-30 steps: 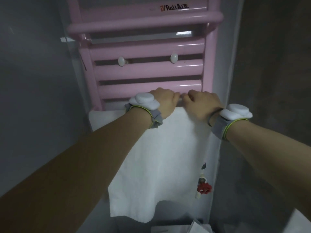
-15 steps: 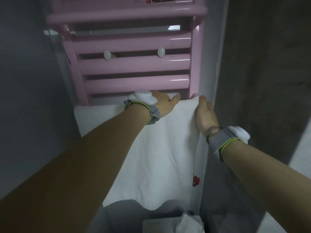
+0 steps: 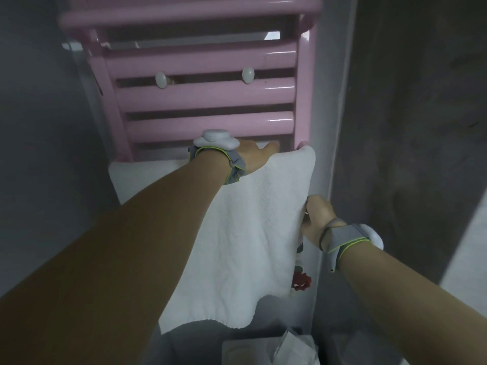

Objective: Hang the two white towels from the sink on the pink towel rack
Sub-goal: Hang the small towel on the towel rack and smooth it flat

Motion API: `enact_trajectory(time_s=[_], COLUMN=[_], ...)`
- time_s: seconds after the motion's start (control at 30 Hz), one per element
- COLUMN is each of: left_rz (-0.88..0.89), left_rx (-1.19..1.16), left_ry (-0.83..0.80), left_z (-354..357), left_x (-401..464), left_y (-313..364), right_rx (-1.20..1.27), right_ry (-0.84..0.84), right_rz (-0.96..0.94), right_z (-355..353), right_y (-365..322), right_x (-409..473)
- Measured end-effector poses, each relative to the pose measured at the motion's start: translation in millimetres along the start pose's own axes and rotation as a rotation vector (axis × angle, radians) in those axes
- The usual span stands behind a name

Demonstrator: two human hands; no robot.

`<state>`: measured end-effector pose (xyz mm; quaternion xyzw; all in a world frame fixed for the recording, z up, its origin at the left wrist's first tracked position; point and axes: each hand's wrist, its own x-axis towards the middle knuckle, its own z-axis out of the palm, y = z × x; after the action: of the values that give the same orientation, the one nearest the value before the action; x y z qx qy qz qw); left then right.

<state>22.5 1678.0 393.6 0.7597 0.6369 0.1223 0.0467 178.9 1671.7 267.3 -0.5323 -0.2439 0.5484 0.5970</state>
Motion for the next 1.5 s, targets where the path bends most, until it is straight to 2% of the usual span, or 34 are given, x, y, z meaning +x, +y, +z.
enact_trajectory(time_s=[0.17, 0.33, 0.63, 0.8, 1.0, 1.17, 1.3, 1.43, 1.5], left_rz=[-0.011, -0.04, -0.056, -0.034, 0.018, 0.164, 0.201, 0.194, 0.063], left_rx=[-0.005, -0.046, -0.1, -0.077, -0.042, 0.033, 0.003, 0.059, 0.032], left_ry=[-0.015, -0.024, -0.04, -0.021, 0.078, 0.215, 0.431, 0.803, 1.047], left_z=[-4, -5, -4, -3, 5, 4, -5, -15, -20], left_x=[-5, -8, -13, -10, -3, -7, -18, -26, -36], left_y=[1, 1, 2, 0, -4, -10, -29, -79, -112], right_rx=[0.17, 0.109, 0.065, -0.01, -0.08, -0.23, -0.305, -0.345, -0.371], right_ry=[-0.106, -0.231, -0.452, -0.51, -0.433, -0.421, -0.378, -0.355, -0.316], right_rz=[0.002, -0.057, 0.084, 0.102, 0.098, -0.062, -0.102, -0.079, -0.079], right_z=[-3, -7, -14, -7, -9, -13, -10, -8, -7], right_y=[20, 31, 41, 47, 52, 50, 48, 50, 52], right_x=[13, 16, 20, 15, 19, 14, 14, 12, 18])
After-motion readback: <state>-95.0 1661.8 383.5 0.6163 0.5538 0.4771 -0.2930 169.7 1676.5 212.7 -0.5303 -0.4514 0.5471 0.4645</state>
